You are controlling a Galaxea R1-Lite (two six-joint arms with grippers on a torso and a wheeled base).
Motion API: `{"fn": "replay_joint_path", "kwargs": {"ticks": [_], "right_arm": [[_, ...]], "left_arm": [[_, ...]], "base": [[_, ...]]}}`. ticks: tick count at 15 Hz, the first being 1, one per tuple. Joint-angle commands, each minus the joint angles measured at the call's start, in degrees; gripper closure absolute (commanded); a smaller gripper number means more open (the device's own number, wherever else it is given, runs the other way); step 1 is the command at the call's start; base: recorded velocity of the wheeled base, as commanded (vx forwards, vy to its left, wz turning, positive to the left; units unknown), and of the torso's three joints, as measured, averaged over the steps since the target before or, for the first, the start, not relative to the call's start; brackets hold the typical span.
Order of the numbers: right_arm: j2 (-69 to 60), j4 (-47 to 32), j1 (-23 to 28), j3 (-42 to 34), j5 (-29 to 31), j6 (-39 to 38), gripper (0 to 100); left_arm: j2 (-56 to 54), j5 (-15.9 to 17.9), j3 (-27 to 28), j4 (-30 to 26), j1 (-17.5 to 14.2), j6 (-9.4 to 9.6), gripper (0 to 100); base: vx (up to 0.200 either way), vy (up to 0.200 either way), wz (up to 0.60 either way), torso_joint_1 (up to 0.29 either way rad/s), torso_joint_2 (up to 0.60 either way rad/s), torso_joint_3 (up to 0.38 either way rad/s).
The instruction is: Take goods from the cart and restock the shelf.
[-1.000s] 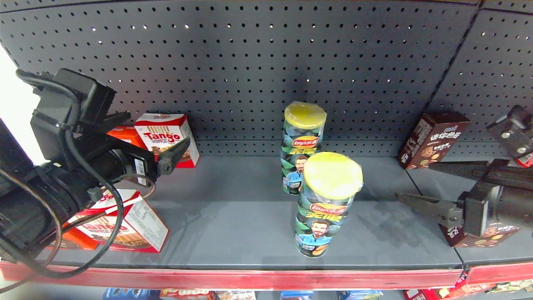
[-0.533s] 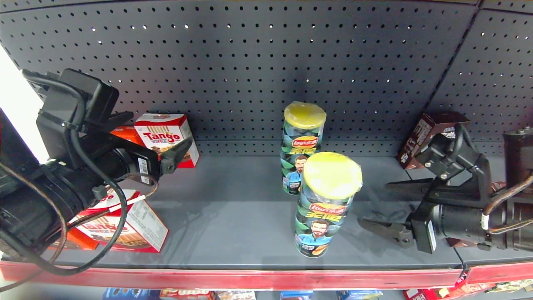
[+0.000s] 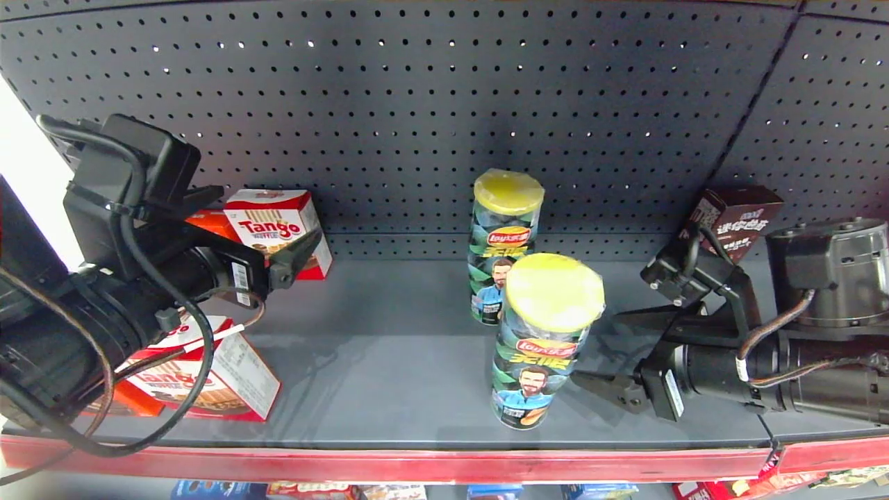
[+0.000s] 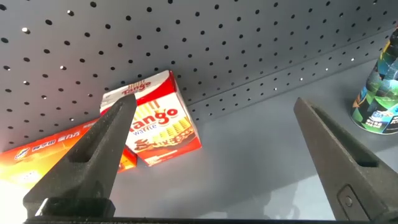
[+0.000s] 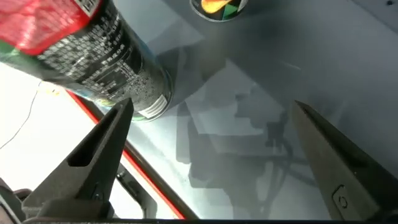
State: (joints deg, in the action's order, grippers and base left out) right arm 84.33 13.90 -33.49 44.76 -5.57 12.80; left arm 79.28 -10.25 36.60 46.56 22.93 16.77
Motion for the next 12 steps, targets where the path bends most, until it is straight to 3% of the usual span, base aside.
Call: {"fn": "replay_joint_path", "kwargs": {"ticks": [1, 12], "right_arm": [[1.01, -0.01, -0.70, 0.50, -0.05, 0.03, 0], [2.94, 0.08, -0.70, 2.43, -0.05, 0.12, 0]], "left_arm": [[0.18, -0.03, -0.12, 0.03, 0.01, 0.01, 0], [0.18, -0.03, -0.21, 0.03, 0.01, 0.19, 0]], "base": [[0.000, 0.000, 0.00, 0.000, 0.00, 0.000], [0.000, 0.000, 0.00, 0.000, 0.00, 0.000]]}}
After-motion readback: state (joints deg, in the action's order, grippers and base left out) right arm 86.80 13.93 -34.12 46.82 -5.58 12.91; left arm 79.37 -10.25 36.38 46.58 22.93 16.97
